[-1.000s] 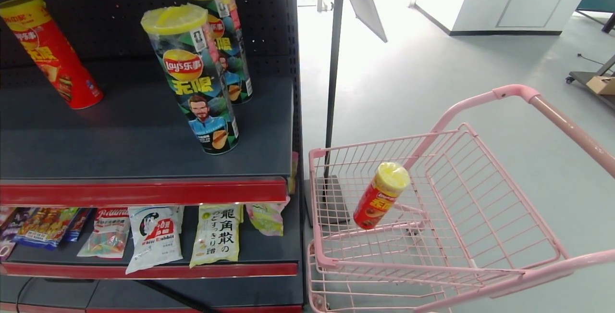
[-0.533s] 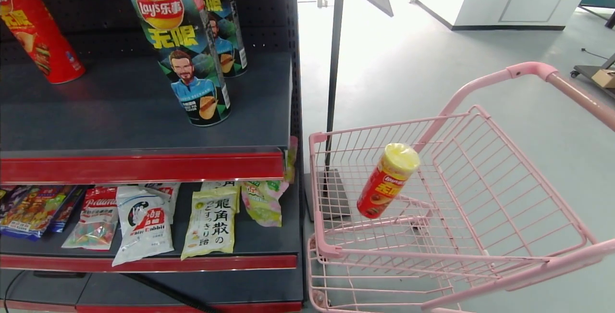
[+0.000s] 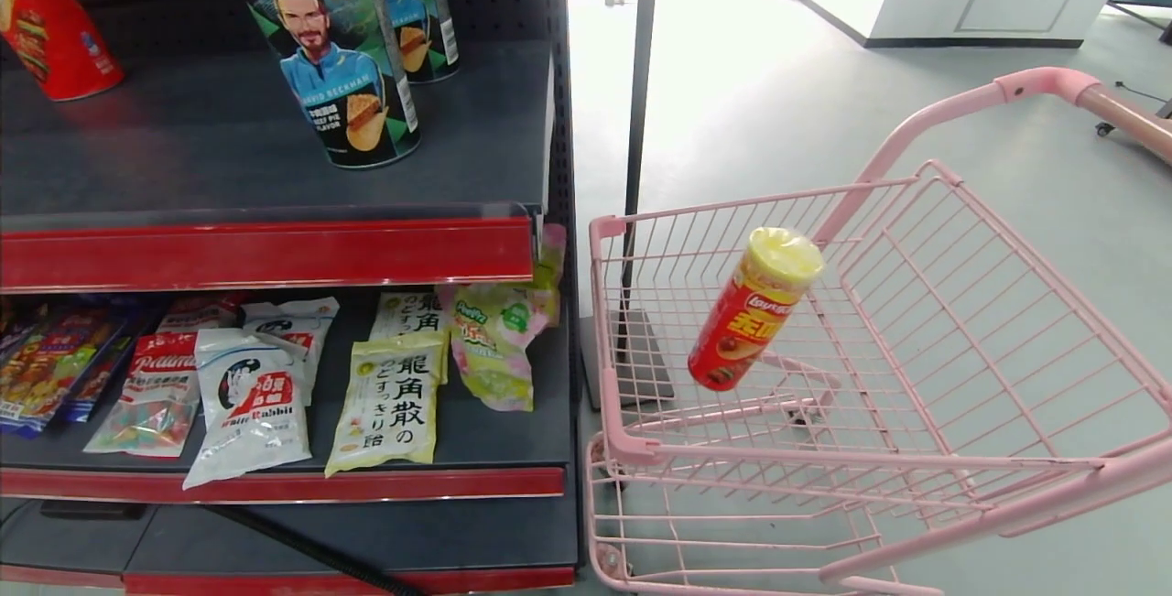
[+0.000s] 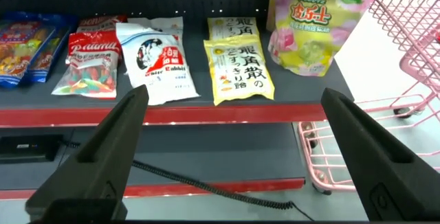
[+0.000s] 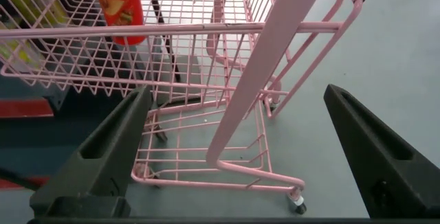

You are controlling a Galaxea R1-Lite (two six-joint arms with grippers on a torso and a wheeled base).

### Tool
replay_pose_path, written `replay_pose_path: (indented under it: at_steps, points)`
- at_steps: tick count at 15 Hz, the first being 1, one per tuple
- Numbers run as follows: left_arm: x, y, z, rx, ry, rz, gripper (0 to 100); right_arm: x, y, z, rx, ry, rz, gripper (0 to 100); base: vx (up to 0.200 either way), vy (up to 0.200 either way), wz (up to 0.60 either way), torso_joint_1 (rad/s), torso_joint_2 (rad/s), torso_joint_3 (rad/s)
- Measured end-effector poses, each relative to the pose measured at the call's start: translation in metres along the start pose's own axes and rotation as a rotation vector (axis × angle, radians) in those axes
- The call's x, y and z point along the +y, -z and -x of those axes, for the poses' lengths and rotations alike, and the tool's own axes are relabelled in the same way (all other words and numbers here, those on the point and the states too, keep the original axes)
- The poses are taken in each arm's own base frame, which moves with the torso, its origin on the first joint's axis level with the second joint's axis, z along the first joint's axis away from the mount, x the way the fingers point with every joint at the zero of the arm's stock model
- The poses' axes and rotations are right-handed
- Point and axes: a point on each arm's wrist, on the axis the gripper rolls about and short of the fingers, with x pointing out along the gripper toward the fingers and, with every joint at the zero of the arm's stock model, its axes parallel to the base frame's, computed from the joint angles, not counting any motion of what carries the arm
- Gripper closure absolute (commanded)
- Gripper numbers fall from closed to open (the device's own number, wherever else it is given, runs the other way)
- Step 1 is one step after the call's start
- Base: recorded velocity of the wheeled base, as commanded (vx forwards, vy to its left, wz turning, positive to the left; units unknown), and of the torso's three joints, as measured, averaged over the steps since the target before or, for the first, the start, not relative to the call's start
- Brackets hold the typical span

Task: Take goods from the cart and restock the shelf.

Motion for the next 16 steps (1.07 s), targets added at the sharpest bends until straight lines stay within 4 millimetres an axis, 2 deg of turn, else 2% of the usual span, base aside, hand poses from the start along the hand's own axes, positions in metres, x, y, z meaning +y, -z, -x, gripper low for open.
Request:
replay_pose_path:
  at_steps: [16]
  points:
    - [0.0,0.0,0.0,0.0,0.0,0.0,0,-0.0001,0.0,0.0,0.0,0.003,0.002,0,0.0,0.0,0.0,0.0,0.0,0.0]
